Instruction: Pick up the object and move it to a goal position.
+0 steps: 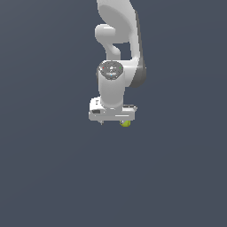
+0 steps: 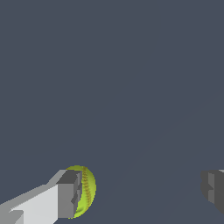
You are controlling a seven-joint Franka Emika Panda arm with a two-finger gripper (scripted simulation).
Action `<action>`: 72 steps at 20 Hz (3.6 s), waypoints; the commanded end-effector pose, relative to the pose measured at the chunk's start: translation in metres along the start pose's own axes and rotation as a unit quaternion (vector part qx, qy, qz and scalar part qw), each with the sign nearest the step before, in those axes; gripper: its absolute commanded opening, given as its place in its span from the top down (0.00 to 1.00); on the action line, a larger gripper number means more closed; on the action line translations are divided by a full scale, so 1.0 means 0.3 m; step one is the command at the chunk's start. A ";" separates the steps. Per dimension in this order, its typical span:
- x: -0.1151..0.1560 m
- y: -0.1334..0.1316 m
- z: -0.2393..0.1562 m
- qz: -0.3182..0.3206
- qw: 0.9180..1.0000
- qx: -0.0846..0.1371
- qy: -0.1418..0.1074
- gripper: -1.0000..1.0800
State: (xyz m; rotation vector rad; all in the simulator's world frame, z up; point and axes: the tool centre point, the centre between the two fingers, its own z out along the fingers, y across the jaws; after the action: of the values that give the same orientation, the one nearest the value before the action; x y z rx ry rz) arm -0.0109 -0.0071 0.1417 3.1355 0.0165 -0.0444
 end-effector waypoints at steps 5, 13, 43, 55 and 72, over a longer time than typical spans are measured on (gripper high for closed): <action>0.001 0.010 0.001 0.000 1.000 0.001 -0.002 0.04; 0.002 0.029 0.005 -0.001 1.000 0.004 -0.007 0.04; -0.251 -0.257 0.170 -0.072 0.997 0.002 0.014 0.04; -0.256 -0.261 0.235 -0.073 0.997 0.002 0.014 0.04; -0.254 -0.263 0.340 -0.073 0.997 0.002 0.014 1.00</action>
State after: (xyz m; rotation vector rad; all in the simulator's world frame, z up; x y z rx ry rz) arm -0.0908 0.0703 0.0423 3.1320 0.2466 0.0008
